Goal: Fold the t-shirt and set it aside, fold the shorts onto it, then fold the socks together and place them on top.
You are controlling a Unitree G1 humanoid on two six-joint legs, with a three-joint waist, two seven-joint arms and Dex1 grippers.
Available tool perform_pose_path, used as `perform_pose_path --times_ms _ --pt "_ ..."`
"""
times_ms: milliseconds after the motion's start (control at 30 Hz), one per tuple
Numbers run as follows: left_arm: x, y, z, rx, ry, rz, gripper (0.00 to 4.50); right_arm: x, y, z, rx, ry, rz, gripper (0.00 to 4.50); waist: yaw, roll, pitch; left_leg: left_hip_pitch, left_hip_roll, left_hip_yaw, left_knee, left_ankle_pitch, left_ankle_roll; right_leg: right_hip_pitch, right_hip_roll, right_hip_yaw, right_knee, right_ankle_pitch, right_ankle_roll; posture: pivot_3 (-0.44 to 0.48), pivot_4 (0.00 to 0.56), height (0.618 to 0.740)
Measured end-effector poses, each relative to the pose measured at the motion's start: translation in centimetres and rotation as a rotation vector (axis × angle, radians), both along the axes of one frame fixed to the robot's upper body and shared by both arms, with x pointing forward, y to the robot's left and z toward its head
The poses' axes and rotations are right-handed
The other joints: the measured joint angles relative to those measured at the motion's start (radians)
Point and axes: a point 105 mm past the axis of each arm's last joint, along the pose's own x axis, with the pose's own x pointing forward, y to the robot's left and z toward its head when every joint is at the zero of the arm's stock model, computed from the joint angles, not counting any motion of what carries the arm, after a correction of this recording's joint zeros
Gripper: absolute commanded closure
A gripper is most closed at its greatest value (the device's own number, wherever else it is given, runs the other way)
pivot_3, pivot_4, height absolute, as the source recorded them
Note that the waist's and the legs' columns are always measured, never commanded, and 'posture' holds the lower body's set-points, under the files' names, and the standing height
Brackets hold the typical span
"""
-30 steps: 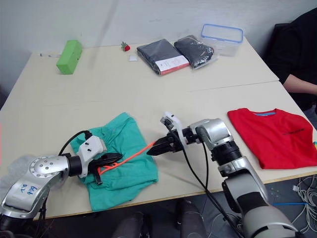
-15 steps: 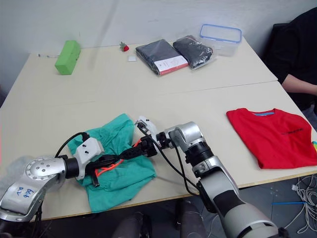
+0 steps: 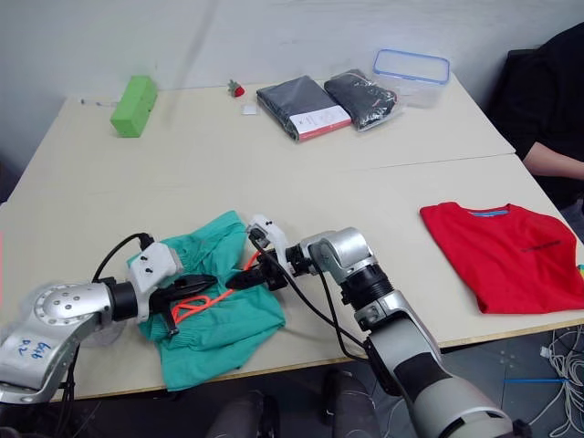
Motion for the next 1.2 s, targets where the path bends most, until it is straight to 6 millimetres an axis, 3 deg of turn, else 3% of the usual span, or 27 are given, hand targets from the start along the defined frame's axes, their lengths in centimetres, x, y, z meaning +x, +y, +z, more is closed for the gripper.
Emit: perform_pose_path --times_ms 133,200,400,533,667,933,1200 --pt "-1.1 -2.3 4.3 -0.185 -0.029 -0.142 2.59 0.7 -3.4 0.4 -0.042 -0.014 -0.103 4.50 0.013 0.000 0.000 -0.007 -0.001 -0.003 0.002 0.001 0.002 -0.004 0.000 0.000 -0.003 0.001 0.001 0.000 0.150 0.740" --pt "-1.9 -3.0 5.5 -0.218 -0.016 -0.217 1.92 1.1 -5.8 0.9 -0.066 -0.035 -0.167 4.50 0.017 0.001 0.001 -0.008 -0.002 -0.003 0.002 0.001 0.002 -0.004 0.000 -0.001 -0.004 0.001 0.001 0.000 0.150 0.740" --pt "-3.4 -5.7 8.6 -0.296 -0.022 -0.450 0.03 -0.3 -14.1 4.8 -0.109 -0.195 -0.299 4.50 0.023 0.002 0.002 -0.008 -0.002 -0.003 0.001 0.001 0.002 -0.002 0.003 -0.002 -0.008 0.001 0.003 0.000 0.150 0.740" --pt "-3.7 -6.7 8.2 -0.235 -0.003 -0.545 0.03 -2.1 -20.9 5.5 -0.242 -0.235 -0.409 4.50 0.024 0.003 0.002 -0.008 -0.001 -0.002 0.001 0.001 0.002 -0.002 0.006 -0.001 -0.010 0.001 0.004 0.000 0.150 0.740" --pt "-2.7 -6.8 6.8 -0.191 0.020 -0.561 0.03 -2.3 -27.3 7.9 -0.356 -0.317 -0.548 4.50 0.019 0.003 0.003 -0.007 0.001 0.003 0.001 0.001 0.002 -0.002 0.014 0.003 -0.014 0.002 0.004 0.000 0.150 0.740" --pt "-1.9 -7.1 7.1 -0.188 -0.022 -0.579 0.03 -1.6 -36.3 11.1 -0.481 -0.422 -0.782 4.50 0.023 0.004 0.003 -0.006 0.003 0.004 0.001 0.001 0.001 -0.003 0.015 0.004 -0.014 0.002 0.003 0.000 0.150 0.740" --pt "-1.6 -7.3 6.4 -0.171 -0.021 -0.572 0.03 -1.9 -44.7 8.9 -0.719 -0.428 -0.937 4.50 0.023 0.006 0.004 -0.006 0.002 0.006 0.001 0.001 0.001 -0.003 0.015 0.004 -0.014 0.002 0.003 0.000 0.150 0.740"
